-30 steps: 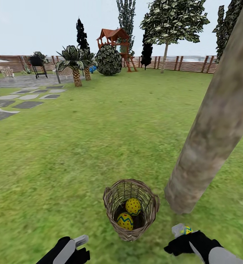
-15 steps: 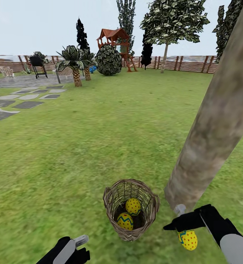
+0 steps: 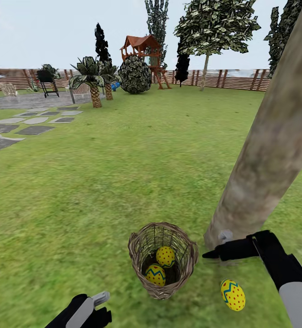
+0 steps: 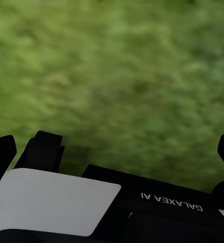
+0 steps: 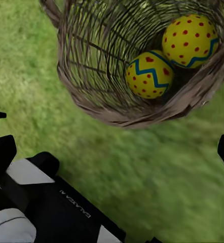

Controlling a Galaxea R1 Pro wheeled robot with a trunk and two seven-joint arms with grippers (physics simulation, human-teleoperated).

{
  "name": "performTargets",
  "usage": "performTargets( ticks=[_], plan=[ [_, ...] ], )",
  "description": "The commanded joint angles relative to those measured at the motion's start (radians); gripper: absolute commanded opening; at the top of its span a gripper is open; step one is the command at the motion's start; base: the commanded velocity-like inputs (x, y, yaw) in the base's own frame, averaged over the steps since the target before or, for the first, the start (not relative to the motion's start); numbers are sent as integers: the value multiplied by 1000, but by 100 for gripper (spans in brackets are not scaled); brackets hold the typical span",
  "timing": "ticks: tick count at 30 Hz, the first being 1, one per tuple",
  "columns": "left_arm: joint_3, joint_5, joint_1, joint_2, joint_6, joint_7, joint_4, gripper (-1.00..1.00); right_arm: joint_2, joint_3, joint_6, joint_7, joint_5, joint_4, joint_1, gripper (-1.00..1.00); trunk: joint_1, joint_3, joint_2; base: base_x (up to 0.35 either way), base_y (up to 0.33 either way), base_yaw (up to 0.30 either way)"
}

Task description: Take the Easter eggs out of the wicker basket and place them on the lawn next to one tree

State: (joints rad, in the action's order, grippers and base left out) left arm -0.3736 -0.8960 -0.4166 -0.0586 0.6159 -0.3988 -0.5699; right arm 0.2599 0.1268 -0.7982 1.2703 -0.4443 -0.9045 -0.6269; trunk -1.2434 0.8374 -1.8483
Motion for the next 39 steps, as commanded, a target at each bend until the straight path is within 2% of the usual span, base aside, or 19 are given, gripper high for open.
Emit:
performTargets(
  ticks=[1,3,7,10,15,19,22,26,28,29,31,32,36,39],
  plan=[
    [-8,-11,-1,-1,-3,-9,-2,100,-1,2,-36,9,-10,-38,-1,100,0,1,0,0,0,0],
    [-8,-10,-1,-1,-7,-9,-2,100,-3,1,-128,10,-9,-166,2,100,0,1,0,33,0,0],
    [-8,-9,-1,-1,-8,-9,-2,100,-8,1,-173,9,-15,-241,12,100,0,1,0,90,34,0],
    [-8,-9,-1,-1,-9,-9,-2,100,-10,-1,-177,5,-23,-249,14,100,0,1,0,146,109,0],
    [-6,-9,-1,-2,-20,-9,-1,100,-14,-7,-174,-4,-86,-252,15,100,0,1,0,210,197,0],
    [-3,-9,-1,-1,-25,-9,-1,100,-15,-24,-170,-6,-95,-251,27,100,0,1,0,226,228,0],
    [-2,-11,-1,-2,-25,-9,-2,100,-36,-63,-170,-28,-111,-250,39,100,0,1,0,162,155,68],
    [-3,-13,-1,-7,-26,-6,-14,100,-62,-74,-170,-93,-126,-245,44,100,0,1,0,29,27,122],
    [-3,-13,-1,-10,-29,15,-25,100,-68,-76,-169,-117,-126,-244,49,100,0,1,0,5,5,116],
    [-1,-13,-1,-11,-30,36,-29,100,-70,-76,-169,-122,-126,-243,51,100,0,1,0,2,2,82],
    [10,-11,-1,-22,-30,152,-37,100,-72,-76,-168,-128,-125,-243,55,100,0,1,0,1,1,32],
    [13,-10,-1,-39,-30,229,-38,100,-72,-76,-168,-131,-125,-242,57,100,0,1,0,0,0,11],
    [16,-10,-1,-94,-31,431,-33,100,-73,-76,-168,-138,-126,-243,61,100,0,1,0,0,0,4],
    [16,-8,-1,-137,-31,646,-23,100,-73,-78,-168,-152,-126,-245,62,100,0,1,0,0,0,0]
  ],
)
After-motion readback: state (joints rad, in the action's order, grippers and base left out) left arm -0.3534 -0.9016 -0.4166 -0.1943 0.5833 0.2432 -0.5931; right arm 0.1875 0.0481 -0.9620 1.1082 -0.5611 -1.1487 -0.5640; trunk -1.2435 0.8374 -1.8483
